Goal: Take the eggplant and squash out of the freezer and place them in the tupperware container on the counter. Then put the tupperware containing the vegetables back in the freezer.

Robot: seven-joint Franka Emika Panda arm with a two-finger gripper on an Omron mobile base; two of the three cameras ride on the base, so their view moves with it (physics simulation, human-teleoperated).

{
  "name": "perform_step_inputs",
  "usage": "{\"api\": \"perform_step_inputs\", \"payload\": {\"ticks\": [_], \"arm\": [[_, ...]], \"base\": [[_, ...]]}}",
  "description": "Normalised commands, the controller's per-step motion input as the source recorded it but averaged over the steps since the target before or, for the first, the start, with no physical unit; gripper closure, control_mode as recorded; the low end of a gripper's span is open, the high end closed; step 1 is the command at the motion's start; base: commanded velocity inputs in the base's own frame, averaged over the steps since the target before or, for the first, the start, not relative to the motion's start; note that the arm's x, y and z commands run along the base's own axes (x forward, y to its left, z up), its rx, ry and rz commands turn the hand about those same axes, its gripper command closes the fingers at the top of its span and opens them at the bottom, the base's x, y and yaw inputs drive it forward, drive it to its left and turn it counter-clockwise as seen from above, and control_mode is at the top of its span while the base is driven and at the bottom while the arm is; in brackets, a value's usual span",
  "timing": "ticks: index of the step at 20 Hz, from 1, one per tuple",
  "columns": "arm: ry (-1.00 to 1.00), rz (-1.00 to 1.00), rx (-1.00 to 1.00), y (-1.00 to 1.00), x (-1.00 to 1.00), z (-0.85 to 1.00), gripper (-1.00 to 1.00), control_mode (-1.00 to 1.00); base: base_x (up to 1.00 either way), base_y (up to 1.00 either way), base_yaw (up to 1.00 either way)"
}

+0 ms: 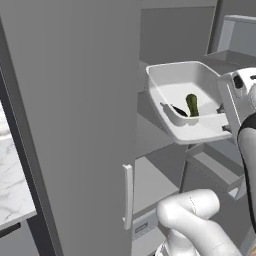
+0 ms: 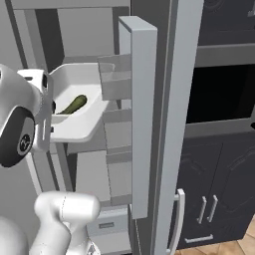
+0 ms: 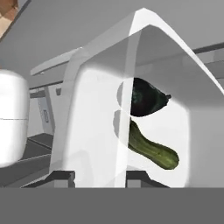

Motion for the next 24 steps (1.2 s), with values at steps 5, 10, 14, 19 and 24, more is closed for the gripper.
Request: {"api": "perform_step_inputs", "payload": {"ticks": [5, 10, 14, 19, 24], "arm": [[-0.06, 0.00, 0.01, 0.20, 0.60, 0.00, 1.00, -1.00], [0.00, 0.00, 0.01, 0.16, 0.67, 0.00, 1.00, -1.00], [0.00, 0.00, 0.02, 0.01, 0.68, 0.01, 1.00, -1.00], [0.00, 0.00, 0.03, 0.00, 0.59, 0.14, 1.00, -1.00], [0.00, 0.00, 0.02, 0.00, 0.55, 0.19, 1.00, -1.00]], "base": [[0.00, 0.00, 0.00], [0.00, 0.00, 0.00], [0.00, 0.00, 0.00], [0.00, 0.00, 0.00], [0.00, 0.00, 0.00]]}}
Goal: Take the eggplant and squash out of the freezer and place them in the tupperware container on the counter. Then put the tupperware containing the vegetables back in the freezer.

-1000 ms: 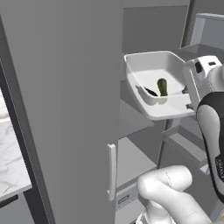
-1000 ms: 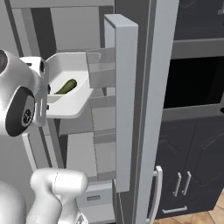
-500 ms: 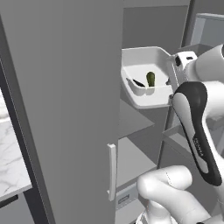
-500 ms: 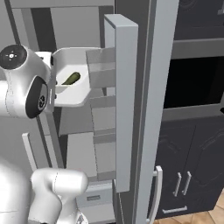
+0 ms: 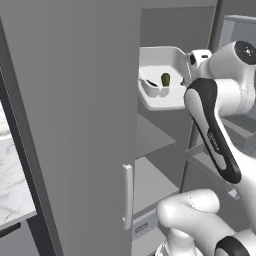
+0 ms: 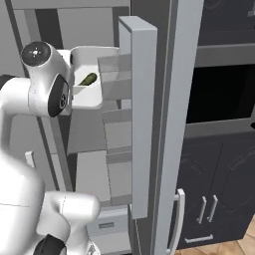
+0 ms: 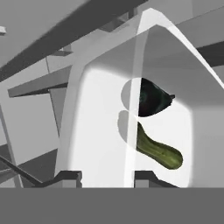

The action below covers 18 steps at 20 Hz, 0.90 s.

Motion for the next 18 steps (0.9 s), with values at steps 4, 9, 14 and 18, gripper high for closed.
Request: {"api": "perform_step_inputs", "payload": {"ticks": [4, 9, 14, 18], "arm": [[0.00, 0.00, 0.00, 0.00, 0.47, 0.10, 1.00, -1.00], [0.00, 0.00, 0.00, 0.00, 0.36, 0.01, 1.00, -1.00], [0.00, 0.00, 0.00, 0.00, 0.34, 0.00, 1.00, -1.00], [0.00, 0.00, 0.00, 0.00, 0.42, 0.01, 1.00, -1.00]], "base": [[0.00, 0.00, 0.00], [0.00, 0.00, 0.00], [0.00, 0.00, 0.00], [0.00, 0.00, 0.00]]}}
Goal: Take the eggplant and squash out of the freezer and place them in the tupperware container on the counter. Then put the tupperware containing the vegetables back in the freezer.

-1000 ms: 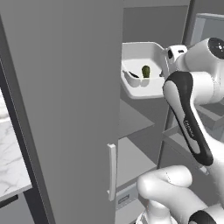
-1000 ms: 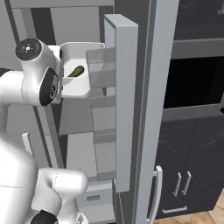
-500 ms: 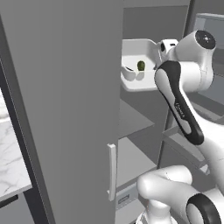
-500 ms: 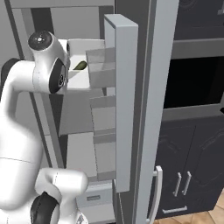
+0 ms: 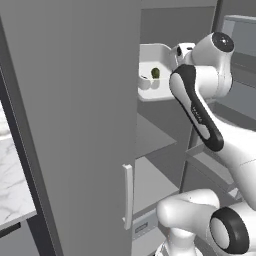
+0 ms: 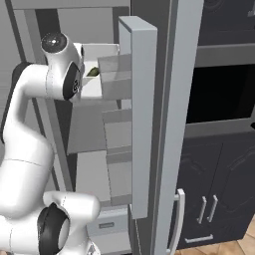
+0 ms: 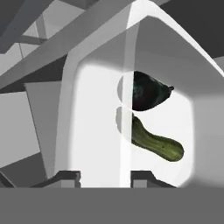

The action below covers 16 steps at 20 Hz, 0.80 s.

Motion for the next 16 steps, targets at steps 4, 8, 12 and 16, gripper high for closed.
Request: {"api": "perform_step_inputs", "payload": {"ticks": [4, 8, 12, 16], "arm": [[0.00, 0.00, 0.00, -0.01, 0.41, 0.02, 1.00, -1.00], [0.00, 0.00, 0.02, -0.05, 0.36, 0.06, 1.00, -1.00], [0.00, 0.00, 0.01, -0.04, 0.29, 0.16, 1.00, -1.00], [0.00, 0.00, 0.00, 0.00, 0.40, 0.06, 1.00, -1.00]], "base": [[0.00, 0.00, 0.00], [0.00, 0.00, 0.00], [0.00, 0.00, 0.00], [0.00, 0.00, 0.00]]}}
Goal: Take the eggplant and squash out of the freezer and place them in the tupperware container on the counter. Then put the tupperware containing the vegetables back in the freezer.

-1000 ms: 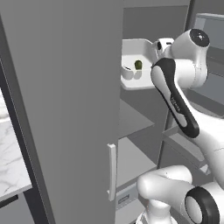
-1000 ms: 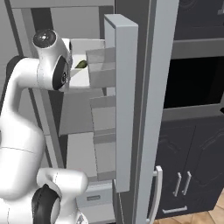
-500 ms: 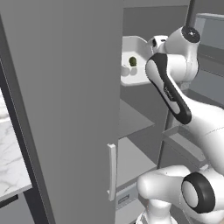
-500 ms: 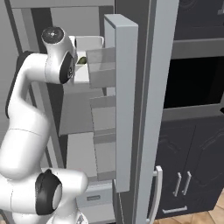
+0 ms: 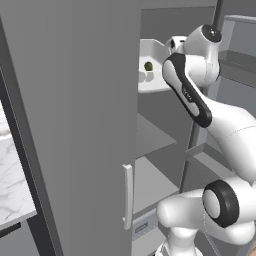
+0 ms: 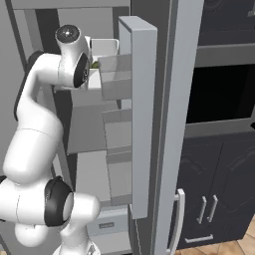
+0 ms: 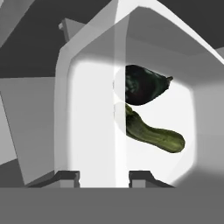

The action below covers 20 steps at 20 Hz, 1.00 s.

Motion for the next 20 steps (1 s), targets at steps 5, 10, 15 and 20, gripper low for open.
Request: {"api": "perform_step_inputs", "payload": {"ticks": [5, 10, 15, 20], "arm": [[0.00, 0.00, 0.00, 0.00, 0.42, 0.01, 1.00, -1.00], [0.00, 0.00, 0.00, 0.00, 0.36, 0.00, 1.00, -1.00], [0.00, 0.00, 0.00, 0.00, 0.42, 0.00, 1.00, -1.00], [0.00, 0.00, 0.00, 0.00, 0.45, 0.00, 1.00, -1.00]], "base": [[0.00, 0.00, 0.00], [0.00, 0.00, 0.00], [0.00, 0.00, 0.00], [0.00, 0.00, 0.00]]}}
